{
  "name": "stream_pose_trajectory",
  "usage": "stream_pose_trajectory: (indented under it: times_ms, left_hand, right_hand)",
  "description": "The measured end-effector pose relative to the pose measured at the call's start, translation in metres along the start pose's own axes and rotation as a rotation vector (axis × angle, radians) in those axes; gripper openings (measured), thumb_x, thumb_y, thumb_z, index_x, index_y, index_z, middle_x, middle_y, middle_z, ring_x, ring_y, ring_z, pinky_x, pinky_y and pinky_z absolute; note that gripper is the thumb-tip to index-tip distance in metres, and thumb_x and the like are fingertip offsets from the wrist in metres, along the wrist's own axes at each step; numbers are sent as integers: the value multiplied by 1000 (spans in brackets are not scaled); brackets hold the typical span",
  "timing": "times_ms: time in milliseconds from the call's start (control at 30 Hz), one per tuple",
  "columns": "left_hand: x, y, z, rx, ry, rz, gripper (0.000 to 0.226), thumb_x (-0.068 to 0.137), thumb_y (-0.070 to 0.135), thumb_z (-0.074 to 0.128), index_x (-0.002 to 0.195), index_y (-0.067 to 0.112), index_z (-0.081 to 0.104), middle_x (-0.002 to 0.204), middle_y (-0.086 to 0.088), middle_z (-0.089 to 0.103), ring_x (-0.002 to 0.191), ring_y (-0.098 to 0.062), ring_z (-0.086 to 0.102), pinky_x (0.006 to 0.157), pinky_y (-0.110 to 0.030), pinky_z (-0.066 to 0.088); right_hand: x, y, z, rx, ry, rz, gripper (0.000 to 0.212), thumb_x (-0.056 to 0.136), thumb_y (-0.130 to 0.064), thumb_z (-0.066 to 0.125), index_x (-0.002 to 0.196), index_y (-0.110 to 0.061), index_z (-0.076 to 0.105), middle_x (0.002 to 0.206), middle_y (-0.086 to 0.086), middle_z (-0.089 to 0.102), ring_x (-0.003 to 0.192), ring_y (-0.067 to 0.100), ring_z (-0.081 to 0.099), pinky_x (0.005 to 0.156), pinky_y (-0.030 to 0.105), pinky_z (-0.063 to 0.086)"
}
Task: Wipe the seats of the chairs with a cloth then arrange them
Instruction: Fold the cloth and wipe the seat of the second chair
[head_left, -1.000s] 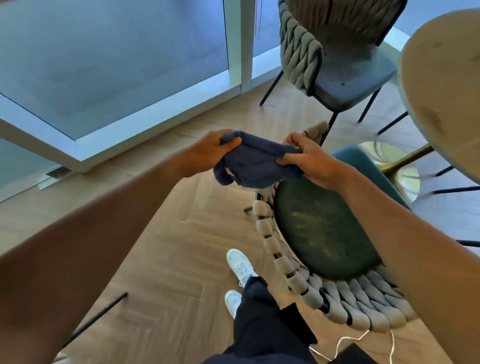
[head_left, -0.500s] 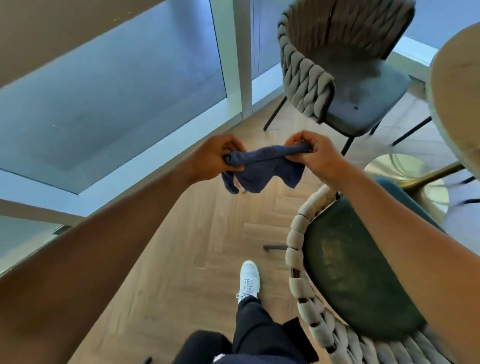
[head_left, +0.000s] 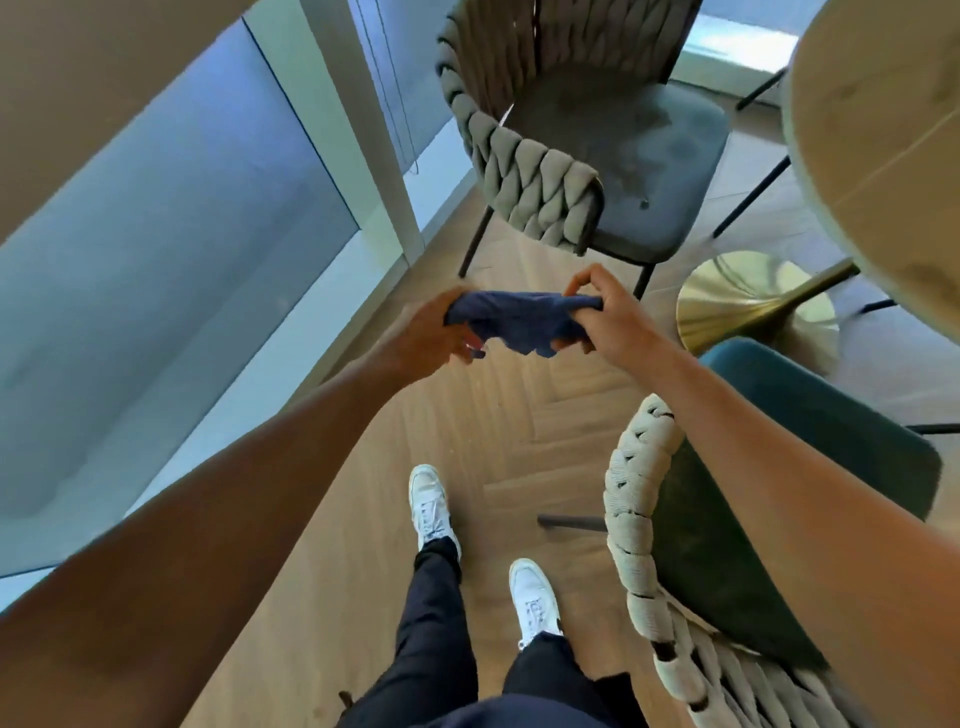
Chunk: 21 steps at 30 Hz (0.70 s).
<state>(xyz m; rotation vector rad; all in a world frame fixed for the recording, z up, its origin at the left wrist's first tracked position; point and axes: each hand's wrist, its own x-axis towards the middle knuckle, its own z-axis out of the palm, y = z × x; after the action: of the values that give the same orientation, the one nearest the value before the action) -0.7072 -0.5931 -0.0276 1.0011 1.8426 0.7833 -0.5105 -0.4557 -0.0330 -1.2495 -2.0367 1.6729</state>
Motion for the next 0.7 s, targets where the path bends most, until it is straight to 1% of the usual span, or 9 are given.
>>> stream_pose_trajectory:
  times_ms: [100, 167, 233, 300, 400, 467, 533, 600, 700]
  left_hand:
    - [41, -17, -19, -31, -121, 28, 37, 86, 9, 70, 122, 9, 64, 109, -12, 71, 95, -24, 72, 87, -43, 60]
    - [61, -20, -34, -11, -174, 86, 49, 88, 3, 69, 135, 15, 59, 123, -7, 67, 110, -17, 66, 94, -35, 57]
    - [78, -15, -47, -126, -289, 61, 49, 94, 7, 63, 142, 14, 54, 133, -5, 62, 121, -15, 62, 94, -27, 53]
    - [99, -9, -54, -256, -345, 24, 38, 100, 18, 57, 138, 16, 59, 133, -3, 65, 124, -15, 61, 99, -27, 52]
    - [126, 6, -59, -161, -279, 118, 32, 97, 10, 64, 127, 18, 68, 119, 6, 71, 113, -4, 65, 101, -26, 51]
    - [139, 16, -58, -78, -276, 186, 42, 90, -1, 70, 128, 17, 65, 115, 6, 69, 105, 1, 66, 91, -18, 51]
    - [170, 31, -58, 92, -300, 243, 62, 84, 4, 78, 139, 23, 57, 118, 1, 65, 105, -4, 65, 89, -18, 52]
    - [204, 45, -54, 294, -297, 288, 67, 81, 17, 82, 141, 26, 55, 122, -3, 65, 107, -11, 63, 96, -28, 53]
    - [249, 69, -39, 527, -263, 425, 40, 82, 28, 79, 120, 22, 70, 107, 0, 66, 100, -17, 62, 89, -33, 50]
  right_hand:
    - [20, 10, 1, 184, 35, 171, 11, 86, -11, 65, 83, -21, 64, 85, 13, 66, 85, 28, 66, 85, 41, 56]
    - [30, 15, 2, 357, 68, 267, 7, 77, -26, 72, 81, -21, 70, 87, 12, 65, 90, 26, 63, 93, 45, 52]
    - [40, 16, 4, 511, 118, 334, 33, 78, -36, 73, 97, -9, 69, 91, 12, 65, 92, 25, 61, 87, 43, 50]
    - [50, 13, 6, 509, 243, 339, 37, 80, -26, 79, 104, -3, 64, 91, 9, 67, 89, 21, 63, 81, 37, 50]
    - [62, 6, 1, 250, 248, 319, 48, 75, 2, 83, 114, -7, 57, 90, 3, 69, 88, 19, 67, 81, 33, 58]
    - [69, -1, -5, 88, 176, 312, 67, 72, 3, 84, 131, -13, 55, 88, 1, 67, 87, 19, 66, 84, 36, 57]
    - [86, -11, -20, -105, 124, 330, 72, 77, -4, 81, 141, -19, 52, 91, 0, 66, 87, 18, 63, 85, 33, 53]
    - [102, -18, -37, -367, 72, 312, 48, 84, -14, 74, 131, -22, 64, 94, 2, 69, 90, 20, 63, 83, 35, 53]
    - [125, -12, -68, -618, 87, 228, 16, 92, -25, 64, 103, -16, 73, 95, 8, 68, 90, 26, 63, 82, 39, 52]
